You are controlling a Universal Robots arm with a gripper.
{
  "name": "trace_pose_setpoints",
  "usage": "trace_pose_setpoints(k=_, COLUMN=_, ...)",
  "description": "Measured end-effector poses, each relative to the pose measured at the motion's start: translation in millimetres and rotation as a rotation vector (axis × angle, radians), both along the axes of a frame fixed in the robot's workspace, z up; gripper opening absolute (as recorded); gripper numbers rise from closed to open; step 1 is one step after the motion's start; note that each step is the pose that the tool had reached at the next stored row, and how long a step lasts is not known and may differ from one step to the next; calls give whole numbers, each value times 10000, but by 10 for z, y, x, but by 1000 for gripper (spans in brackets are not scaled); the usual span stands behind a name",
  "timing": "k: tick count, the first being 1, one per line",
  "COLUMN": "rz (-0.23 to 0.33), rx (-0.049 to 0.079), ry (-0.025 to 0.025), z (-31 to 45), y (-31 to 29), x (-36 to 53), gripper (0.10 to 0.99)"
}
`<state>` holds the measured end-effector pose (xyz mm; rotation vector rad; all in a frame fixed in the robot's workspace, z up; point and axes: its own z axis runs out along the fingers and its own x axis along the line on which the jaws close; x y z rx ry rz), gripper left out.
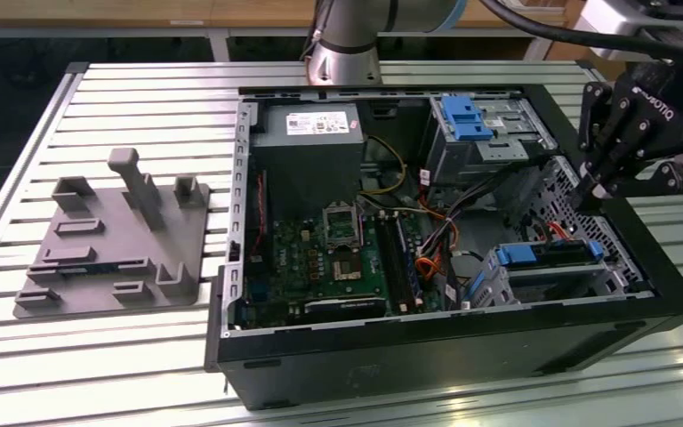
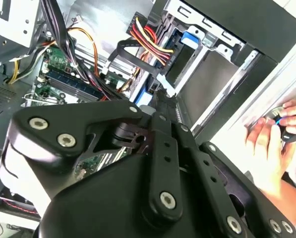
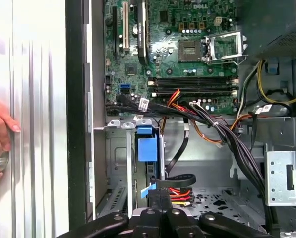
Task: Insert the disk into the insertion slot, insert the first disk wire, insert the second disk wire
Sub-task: 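Insert the second disk wire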
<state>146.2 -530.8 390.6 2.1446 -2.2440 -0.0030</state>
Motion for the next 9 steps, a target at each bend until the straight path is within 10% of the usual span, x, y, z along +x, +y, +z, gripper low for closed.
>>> trace_pose_setpoints(k=9, rz=-4, rx=-25, ry=0, z=2, y=1, x=0, gripper=106)
